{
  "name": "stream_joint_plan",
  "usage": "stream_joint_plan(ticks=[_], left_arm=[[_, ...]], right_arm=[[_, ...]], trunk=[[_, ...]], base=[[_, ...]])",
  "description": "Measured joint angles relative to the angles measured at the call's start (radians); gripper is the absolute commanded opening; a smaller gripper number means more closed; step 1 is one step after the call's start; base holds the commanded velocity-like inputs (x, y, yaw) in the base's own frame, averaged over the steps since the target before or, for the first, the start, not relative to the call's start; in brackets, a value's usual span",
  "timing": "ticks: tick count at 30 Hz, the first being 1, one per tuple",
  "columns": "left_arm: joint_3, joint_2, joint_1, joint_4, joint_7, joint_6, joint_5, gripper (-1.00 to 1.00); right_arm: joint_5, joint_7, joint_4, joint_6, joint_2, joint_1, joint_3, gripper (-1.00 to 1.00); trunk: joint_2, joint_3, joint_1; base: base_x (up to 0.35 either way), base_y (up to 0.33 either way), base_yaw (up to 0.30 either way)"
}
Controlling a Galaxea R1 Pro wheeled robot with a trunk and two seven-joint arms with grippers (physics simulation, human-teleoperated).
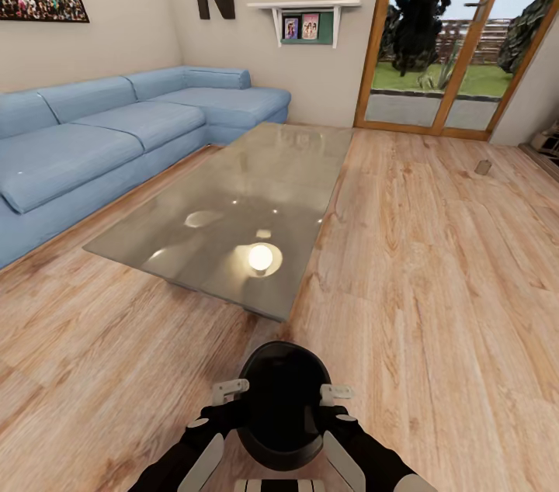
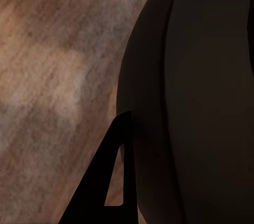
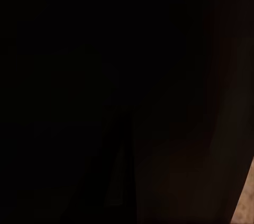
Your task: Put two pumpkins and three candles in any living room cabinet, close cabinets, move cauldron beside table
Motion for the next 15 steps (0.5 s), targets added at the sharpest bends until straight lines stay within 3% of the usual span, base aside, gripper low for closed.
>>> stream_joint_plan(ticks=[14,15], left_arm=[[0.000,0.000,0.000,0.000,-0.001,0.001,0.000,-1.00],[0.000,0.000,0.000,0.000,-0.001,0.000,0.000,1.00]], right_arm=[[-0.001,0.000,0.000,0.000,0.000,0.000,0.000,-1.00],[0.000,0.000,0.000,0.000,0.000,0.000,0.000,-1.00]], trunk=[[0.000,-0.008,0.001],[0.000,-0.008,0.001]], base=[[0.000,0.000,0.000],[0.000,0.000,0.000]])
